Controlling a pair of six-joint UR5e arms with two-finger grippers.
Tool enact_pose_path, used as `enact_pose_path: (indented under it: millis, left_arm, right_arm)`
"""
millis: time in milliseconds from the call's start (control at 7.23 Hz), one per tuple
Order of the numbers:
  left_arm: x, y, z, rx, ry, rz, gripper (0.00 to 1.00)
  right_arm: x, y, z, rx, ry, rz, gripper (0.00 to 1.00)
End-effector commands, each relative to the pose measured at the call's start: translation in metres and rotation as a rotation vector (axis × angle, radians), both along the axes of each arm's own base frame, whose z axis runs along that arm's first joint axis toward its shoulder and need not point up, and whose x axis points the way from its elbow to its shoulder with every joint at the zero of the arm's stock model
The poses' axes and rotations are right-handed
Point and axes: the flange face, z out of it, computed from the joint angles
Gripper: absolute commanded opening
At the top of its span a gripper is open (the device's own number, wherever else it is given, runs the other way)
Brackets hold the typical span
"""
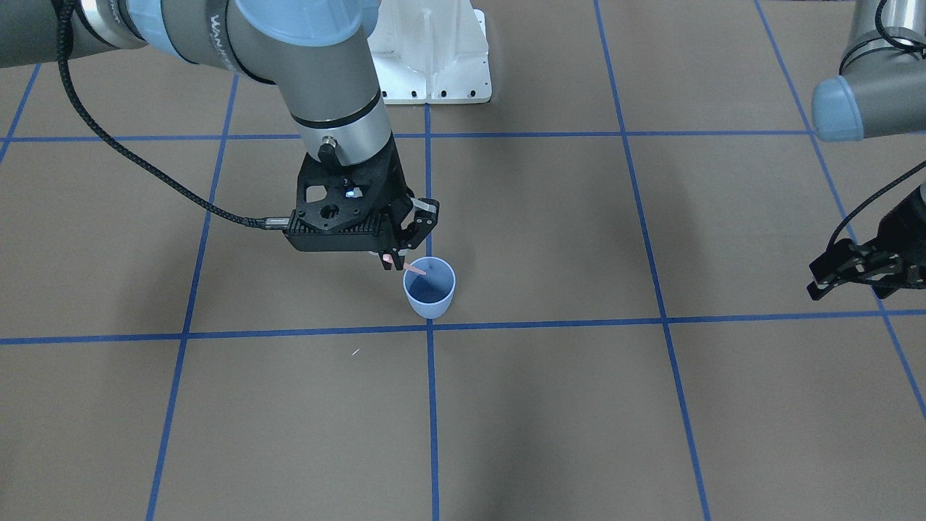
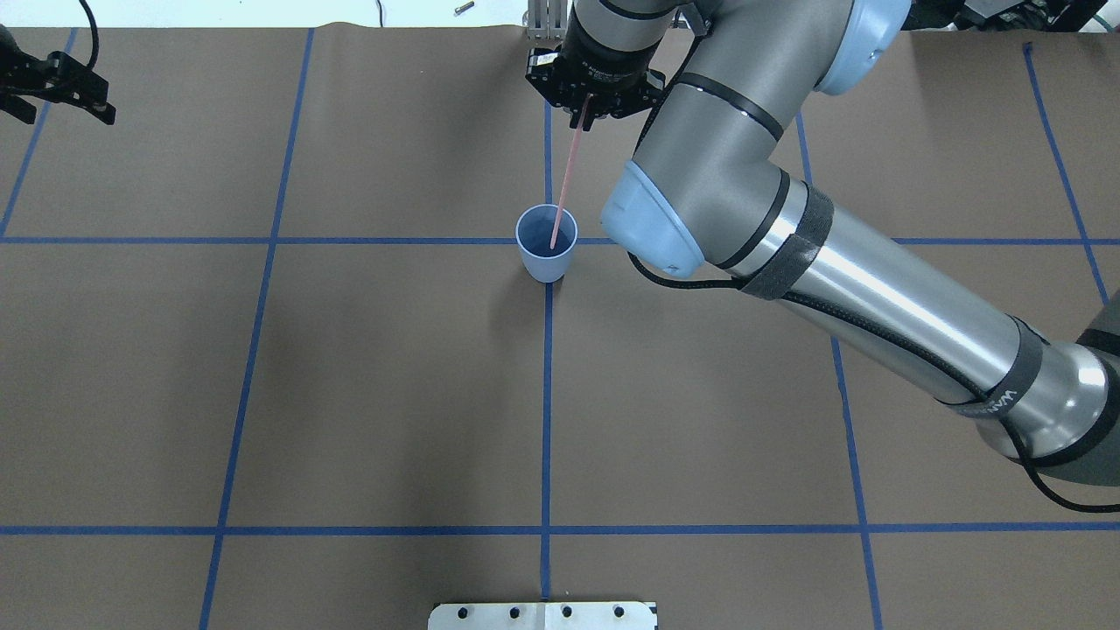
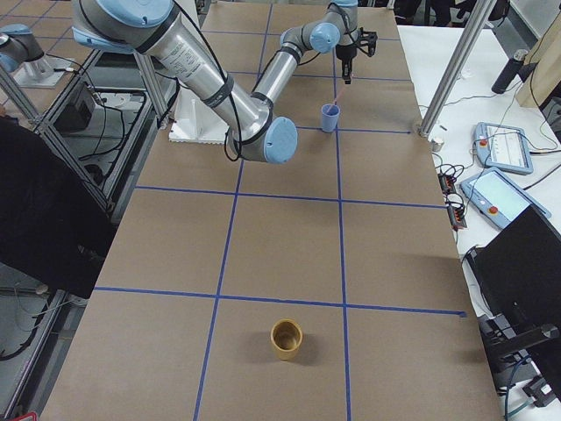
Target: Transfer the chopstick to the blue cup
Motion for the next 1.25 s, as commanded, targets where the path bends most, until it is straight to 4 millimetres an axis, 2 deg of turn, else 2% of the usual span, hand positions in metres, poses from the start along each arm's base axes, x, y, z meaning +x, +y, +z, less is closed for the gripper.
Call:
enact_pose_path:
  millis: [0,277,553,830,969,1107]
  left_arm:
    - [0.000,0.000,0.001,-0.002,-0.001,0.000,0.98]
    - [0.000,-0.001,0.004,-0.007,-0.003,0.000,0.98]
    - [0.000,-0.001,0.004,-0.007,-0.004,-0.001,0.98]
    - [-0.001,-0.001,0.005,-0.010,-0.005,-0.002,0.98]
    - [-0.005,-0.002,0.005,-0.010,-0.004,-0.009,0.98]
    - [-0.011,-0.004,0.005,-0.012,-0.004,-0.018,0.98]
  right_arm:
    - [-0.027,-0.002,0.013,0.003,0.001,-0.016,0.00]
    - [-0.032,0.001,0.013,0.004,-0.001,-0.023,0.00]
    - [-0.039,0.008,0.017,0.005,0.001,-0.039,0.99]
    - [-0.036,0.010,0.015,0.028,0.002,-0.042,1.00]
    - [-0.023,0.007,0.019,0.058,0.014,-0.025,1.00]
    - [0.023,0.003,0.045,0.122,0.036,-0.049,1.00]
